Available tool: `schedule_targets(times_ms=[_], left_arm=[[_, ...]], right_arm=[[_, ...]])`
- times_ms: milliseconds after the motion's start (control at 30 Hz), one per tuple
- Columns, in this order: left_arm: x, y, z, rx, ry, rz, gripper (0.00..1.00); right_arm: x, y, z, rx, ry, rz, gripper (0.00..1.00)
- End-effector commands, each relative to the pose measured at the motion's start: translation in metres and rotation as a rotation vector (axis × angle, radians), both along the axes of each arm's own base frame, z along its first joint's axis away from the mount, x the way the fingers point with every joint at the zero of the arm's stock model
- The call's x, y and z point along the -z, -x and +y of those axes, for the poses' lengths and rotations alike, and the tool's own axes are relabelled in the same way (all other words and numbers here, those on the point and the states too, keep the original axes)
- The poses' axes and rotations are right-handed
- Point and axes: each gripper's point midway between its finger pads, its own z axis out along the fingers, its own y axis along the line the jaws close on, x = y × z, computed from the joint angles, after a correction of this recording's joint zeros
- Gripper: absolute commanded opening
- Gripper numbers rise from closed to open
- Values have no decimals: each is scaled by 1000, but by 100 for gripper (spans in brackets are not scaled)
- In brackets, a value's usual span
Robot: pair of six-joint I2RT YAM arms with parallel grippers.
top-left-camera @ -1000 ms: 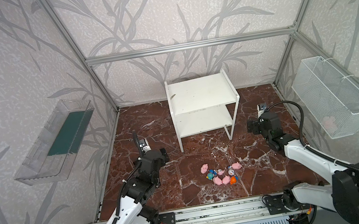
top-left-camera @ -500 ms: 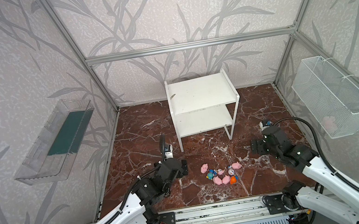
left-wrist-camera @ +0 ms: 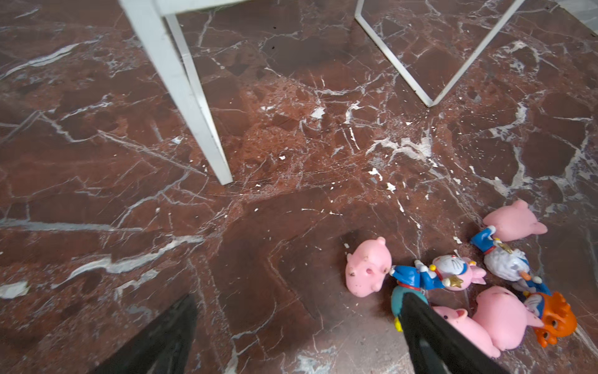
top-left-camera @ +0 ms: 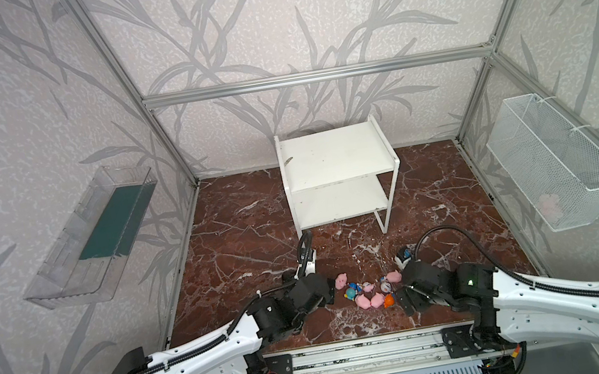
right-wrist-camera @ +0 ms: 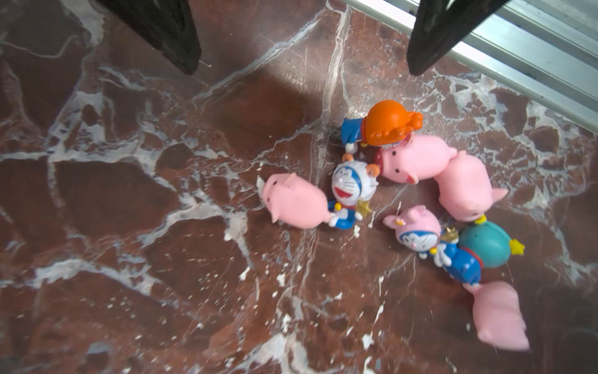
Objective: Place and organize the plastic toys onto the shelf
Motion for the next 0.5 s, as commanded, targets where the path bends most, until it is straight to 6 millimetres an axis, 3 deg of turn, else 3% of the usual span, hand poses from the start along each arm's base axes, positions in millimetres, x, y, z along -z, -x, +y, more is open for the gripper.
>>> schedule_targets(times_ms=[0, 267, 467], left_arm=[[-3, -5, -9, -12, 29, -28, 99], [-8, -5, -14, 8, 35, -54, 99], [-12, -7, -10, 1, 45, -80, 99]], right_arm=[[3, 6, 25, -10, -73, 26, 100], [21, 12, 45, -42, -39, 69, 100], [37, 9, 19, 89, 35, 62, 100]])
